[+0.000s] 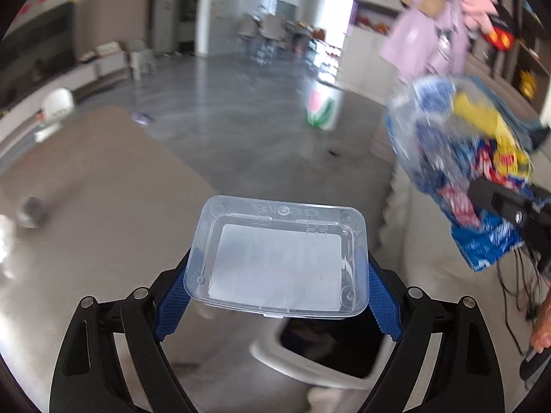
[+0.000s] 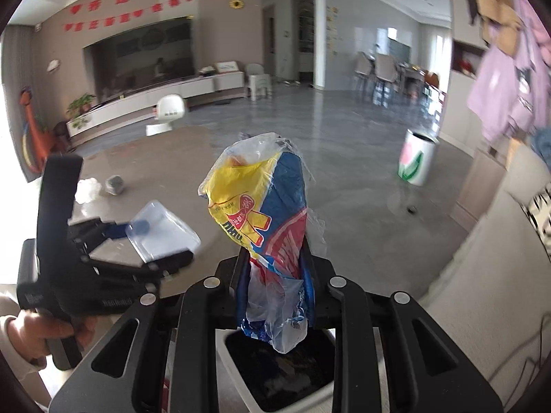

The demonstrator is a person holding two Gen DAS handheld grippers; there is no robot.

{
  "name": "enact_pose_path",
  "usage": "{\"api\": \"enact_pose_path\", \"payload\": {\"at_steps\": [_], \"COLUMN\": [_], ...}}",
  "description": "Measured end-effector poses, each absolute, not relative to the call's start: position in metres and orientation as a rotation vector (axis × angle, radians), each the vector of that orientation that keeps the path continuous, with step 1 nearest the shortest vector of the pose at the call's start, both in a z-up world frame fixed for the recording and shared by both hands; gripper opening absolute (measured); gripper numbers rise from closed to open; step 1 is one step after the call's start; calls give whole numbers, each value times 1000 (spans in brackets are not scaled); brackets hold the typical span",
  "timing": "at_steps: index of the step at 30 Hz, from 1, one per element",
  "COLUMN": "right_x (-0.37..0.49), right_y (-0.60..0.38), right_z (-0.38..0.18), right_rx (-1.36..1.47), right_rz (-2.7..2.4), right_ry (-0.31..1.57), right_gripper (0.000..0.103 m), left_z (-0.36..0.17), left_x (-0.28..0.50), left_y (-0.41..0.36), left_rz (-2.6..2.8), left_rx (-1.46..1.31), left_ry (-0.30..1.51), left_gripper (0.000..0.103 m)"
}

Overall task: Collect trash
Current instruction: 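Carry box and colourful bag over the white bin and open both tools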

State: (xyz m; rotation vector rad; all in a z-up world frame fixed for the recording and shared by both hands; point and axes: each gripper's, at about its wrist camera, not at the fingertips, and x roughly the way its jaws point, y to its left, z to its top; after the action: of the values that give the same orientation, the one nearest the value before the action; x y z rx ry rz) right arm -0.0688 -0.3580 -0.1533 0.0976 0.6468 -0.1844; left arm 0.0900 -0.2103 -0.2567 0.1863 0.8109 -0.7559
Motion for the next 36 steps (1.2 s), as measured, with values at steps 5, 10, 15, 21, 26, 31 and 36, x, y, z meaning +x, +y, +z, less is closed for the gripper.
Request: {"api": "enact_pose_path", "payload": {"at_steps": [5, 10, 15, 21, 26, 31, 36], "right_x": [-90, -98, -102, -101, -96, -84, -71], "right_y": [-383, -397, -397, -399, -398, -388, -378], "right_z": [-167, -178, -187, -191, -203, -233, -255], "right_rx": [151, 176, 177, 168, 179, 181, 146], "right_rz": [-243, -265, -263, -260, -247, -241, -220], "right_ry": [658, 674, 691, 698, 739, 841, 943], "right_gripper": [27, 28, 29, 30, 30, 31, 94], "left_z": [-292, -335, -338, -325, -302, -287, -276], "left_x": [60, 63, 51, 47, 59, 74, 78], "left_y": [-258, -292, -300, -302, -273, -236, -214], "left_rz": [-877, -836, -846, -833, -761, -712, -696], "left_rx": [297, 458, 487, 479, 438, 350, 280], "left_ry": [917, 1114, 1087, 1024, 963, 960, 955], "left_gripper": [89, 98, 98, 98, 98, 98, 98]}}
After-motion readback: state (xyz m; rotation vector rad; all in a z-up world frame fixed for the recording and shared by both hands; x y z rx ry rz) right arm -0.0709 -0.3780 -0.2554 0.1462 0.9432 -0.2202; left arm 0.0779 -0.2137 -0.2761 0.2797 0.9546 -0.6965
